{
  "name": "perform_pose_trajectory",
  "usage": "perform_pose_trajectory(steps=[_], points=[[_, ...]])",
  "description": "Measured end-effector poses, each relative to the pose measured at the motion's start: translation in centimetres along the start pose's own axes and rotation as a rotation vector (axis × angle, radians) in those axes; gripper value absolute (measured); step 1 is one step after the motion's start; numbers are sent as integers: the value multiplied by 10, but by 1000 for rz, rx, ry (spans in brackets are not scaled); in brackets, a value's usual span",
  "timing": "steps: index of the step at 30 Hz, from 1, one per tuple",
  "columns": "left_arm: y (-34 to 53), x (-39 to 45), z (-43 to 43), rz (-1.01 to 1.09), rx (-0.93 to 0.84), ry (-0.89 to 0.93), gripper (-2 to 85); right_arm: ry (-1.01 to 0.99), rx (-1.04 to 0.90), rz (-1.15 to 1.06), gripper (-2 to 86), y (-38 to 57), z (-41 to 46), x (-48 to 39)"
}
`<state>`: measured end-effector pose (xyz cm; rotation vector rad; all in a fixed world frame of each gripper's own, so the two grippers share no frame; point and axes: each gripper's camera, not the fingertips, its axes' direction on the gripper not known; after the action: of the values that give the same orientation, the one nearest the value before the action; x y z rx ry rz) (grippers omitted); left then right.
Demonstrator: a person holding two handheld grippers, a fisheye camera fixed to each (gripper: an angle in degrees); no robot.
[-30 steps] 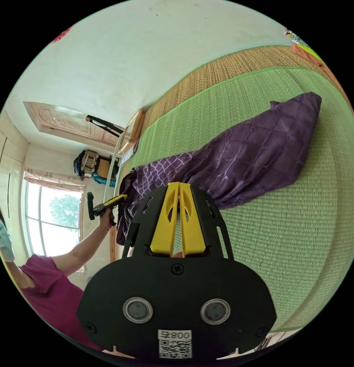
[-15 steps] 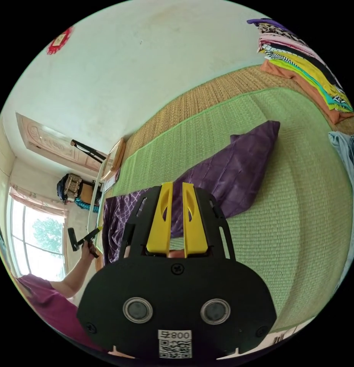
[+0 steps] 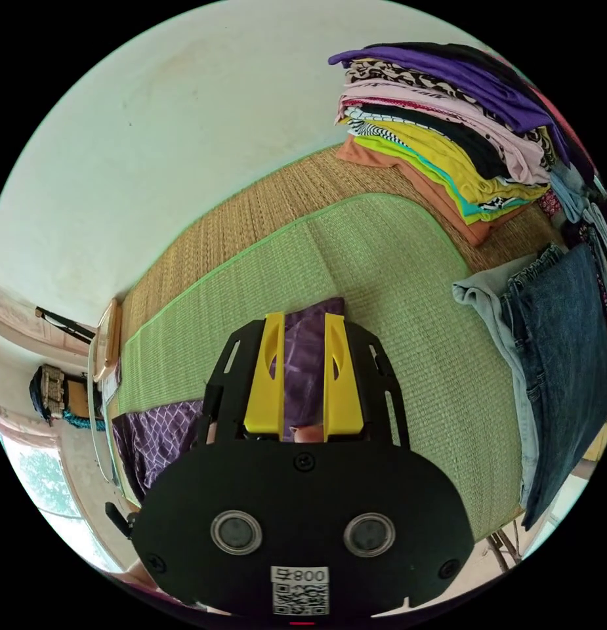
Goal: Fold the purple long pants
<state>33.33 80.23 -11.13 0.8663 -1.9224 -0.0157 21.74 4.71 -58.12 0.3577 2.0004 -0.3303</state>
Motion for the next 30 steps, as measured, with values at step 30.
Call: perform_pose_trajectory(steps=[30], points=[[-50, 86, 117, -49, -138, 147, 34, -380, -36, 240, 14, 231, -74, 332]])
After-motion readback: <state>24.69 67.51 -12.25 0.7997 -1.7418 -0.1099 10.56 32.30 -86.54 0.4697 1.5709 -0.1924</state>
